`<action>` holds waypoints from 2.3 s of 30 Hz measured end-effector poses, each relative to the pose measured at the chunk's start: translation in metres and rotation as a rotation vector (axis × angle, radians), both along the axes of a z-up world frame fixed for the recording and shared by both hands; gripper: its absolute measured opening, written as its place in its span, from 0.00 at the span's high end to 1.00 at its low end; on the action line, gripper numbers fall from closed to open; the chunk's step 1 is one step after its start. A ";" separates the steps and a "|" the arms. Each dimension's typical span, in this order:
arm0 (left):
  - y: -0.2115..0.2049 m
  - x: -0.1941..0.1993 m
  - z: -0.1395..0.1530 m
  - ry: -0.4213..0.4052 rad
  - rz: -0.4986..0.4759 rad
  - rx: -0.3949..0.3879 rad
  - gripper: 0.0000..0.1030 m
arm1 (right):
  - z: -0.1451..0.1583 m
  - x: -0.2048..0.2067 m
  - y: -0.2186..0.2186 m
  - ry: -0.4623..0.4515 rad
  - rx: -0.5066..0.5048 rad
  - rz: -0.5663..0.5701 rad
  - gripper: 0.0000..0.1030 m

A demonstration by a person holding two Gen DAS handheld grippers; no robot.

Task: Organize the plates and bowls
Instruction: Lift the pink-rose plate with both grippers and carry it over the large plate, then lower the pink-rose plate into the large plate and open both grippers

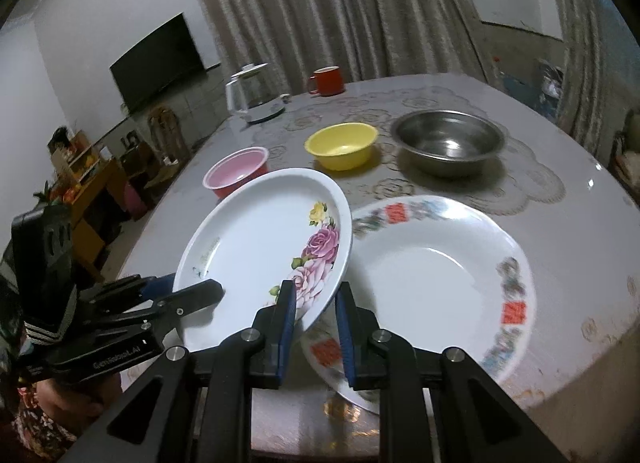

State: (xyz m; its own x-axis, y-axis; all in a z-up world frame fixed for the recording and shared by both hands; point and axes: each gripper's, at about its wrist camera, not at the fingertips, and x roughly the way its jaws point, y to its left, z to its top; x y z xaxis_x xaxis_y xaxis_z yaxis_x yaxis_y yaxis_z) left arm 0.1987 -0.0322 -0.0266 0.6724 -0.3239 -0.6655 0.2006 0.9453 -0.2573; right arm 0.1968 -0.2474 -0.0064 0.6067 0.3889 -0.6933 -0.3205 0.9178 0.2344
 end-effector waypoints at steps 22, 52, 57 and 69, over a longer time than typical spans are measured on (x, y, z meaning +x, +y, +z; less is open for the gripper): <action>-0.083 0.036 -0.010 0.063 -0.139 0.110 0.66 | -0.028 0.000 -0.092 0.121 0.090 -0.190 0.82; -0.105 0.071 -0.013 0.213 -0.211 0.175 0.56 | -0.039 0.025 -0.100 0.219 0.051 -0.254 0.76; -0.104 0.071 -0.013 0.233 -0.215 0.161 0.56 | -0.040 0.026 -0.101 0.224 0.061 -0.257 0.76; -0.100 0.071 -0.010 0.265 -0.199 0.132 0.56 | -0.041 0.033 -0.100 0.237 0.056 -0.269 0.76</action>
State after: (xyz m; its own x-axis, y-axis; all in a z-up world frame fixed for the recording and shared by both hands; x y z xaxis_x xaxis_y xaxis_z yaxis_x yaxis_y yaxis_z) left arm 0.2701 -0.1322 -0.0366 0.4030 -0.3308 -0.8533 0.3266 0.9230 -0.2036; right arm 0.2298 -0.3476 -0.0478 0.5174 0.2790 -0.8090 -0.0002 0.9454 0.3259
